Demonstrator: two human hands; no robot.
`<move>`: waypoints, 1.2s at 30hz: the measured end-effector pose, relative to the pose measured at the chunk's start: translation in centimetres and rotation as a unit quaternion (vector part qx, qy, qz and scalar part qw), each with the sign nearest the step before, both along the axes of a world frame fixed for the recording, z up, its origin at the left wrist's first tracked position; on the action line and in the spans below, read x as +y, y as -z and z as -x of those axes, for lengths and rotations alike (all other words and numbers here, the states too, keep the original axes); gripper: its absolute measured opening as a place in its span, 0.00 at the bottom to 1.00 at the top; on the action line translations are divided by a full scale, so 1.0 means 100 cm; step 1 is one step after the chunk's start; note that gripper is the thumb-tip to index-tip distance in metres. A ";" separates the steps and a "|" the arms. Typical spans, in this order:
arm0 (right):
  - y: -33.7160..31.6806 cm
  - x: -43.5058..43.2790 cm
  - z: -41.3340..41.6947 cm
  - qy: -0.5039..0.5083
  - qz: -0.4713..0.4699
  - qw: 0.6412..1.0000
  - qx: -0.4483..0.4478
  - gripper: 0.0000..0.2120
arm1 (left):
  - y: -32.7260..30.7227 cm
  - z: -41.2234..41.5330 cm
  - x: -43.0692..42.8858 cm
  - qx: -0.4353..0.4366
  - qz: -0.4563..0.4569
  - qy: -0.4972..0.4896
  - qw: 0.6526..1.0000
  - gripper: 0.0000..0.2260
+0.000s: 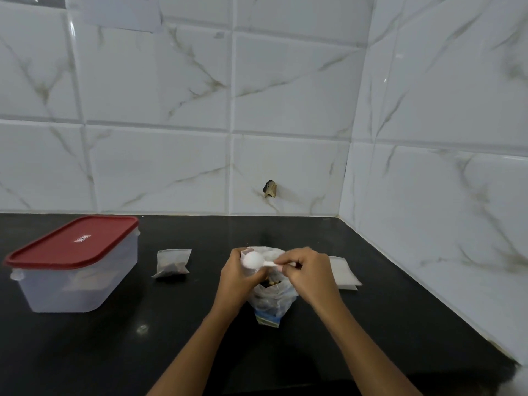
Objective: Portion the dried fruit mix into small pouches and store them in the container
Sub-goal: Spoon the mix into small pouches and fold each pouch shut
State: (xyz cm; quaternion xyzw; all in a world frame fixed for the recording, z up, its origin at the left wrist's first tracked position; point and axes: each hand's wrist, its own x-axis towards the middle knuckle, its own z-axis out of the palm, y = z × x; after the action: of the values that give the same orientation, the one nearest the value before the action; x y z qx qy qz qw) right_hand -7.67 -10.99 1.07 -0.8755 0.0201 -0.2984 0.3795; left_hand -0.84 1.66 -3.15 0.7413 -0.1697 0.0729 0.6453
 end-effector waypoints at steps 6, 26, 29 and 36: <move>0.005 0.005 -0.004 -0.005 0.107 0.991 -0.077 0.09 | 0.001 0.003 0.004 -0.004 -0.009 0.003 1.000 0.21; 0.004 -0.009 -0.003 0.028 -0.197 0.980 0.011 0.06 | 0.002 -0.004 -0.018 0.005 -0.025 -0.023 0.999 0.23; 0.009 -0.013 -0.001 0.072 -0.170 0.982 -0.048 0.06 | -0.002 -0.004 -0.029 0.013 -0.017 -0.029 0.999 0.22; 0.020 -0.020 -0.010 0.124 0.112 0.984 0.066 0.10 | 0.001 -0.008 -0.047 0.024 0.012 -0.010 1.000 0.21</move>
State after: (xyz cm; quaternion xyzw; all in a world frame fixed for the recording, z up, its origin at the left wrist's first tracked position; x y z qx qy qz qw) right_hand -6.67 -12.98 -0.89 -0.9208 0.1204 -0.2853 0.2370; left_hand -0.01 -3.01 -3.23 0.7366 -0.1457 0.0635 0.6574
